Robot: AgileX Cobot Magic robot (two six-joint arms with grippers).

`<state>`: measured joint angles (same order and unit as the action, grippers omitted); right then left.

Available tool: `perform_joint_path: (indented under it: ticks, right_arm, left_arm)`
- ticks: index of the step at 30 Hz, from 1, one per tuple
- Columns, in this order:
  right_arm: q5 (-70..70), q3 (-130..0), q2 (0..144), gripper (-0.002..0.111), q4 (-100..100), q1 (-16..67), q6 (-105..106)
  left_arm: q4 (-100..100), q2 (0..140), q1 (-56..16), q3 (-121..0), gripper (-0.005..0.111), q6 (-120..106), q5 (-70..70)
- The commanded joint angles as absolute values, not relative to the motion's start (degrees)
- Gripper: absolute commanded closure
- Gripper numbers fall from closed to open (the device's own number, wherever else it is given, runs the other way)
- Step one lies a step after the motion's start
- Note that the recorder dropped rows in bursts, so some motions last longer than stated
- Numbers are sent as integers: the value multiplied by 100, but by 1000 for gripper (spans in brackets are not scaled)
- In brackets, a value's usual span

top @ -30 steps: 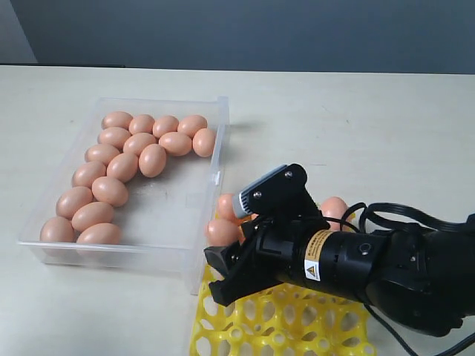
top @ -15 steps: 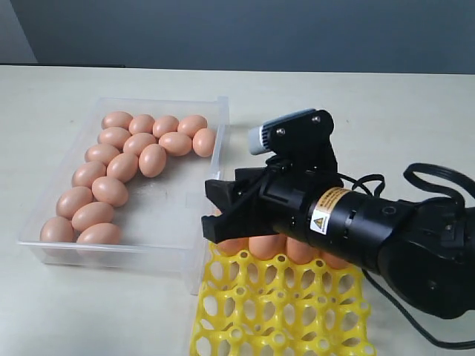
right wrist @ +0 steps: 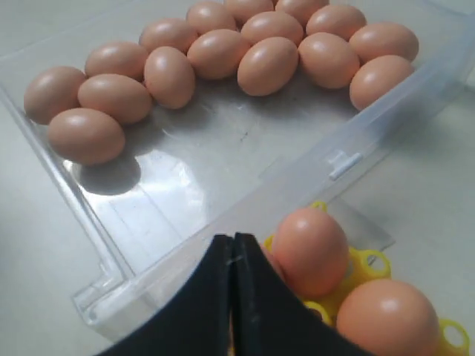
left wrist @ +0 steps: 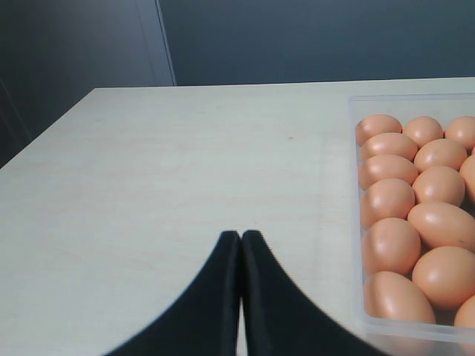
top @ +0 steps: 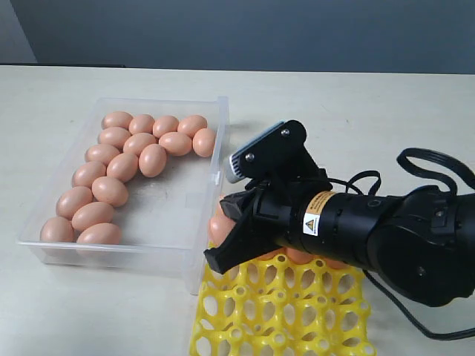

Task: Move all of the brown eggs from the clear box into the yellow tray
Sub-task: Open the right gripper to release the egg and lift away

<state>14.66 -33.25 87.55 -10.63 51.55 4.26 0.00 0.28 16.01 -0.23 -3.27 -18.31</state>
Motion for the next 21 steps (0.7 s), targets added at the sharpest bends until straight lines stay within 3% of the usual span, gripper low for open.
perform_joint_path:
  ticks: [1, 21]
  right_arm:
    - [1433, -3354, 9120, 109, -1110, 5139, 547]
    - [1740, -3354, 9681, 109, -1110, 5139, 601]
  left_arm:
    - [0, 0, 1575, 0, 106, -324, -1769]
    - [0, 0, 1575, 0, 106, -324, -1769]
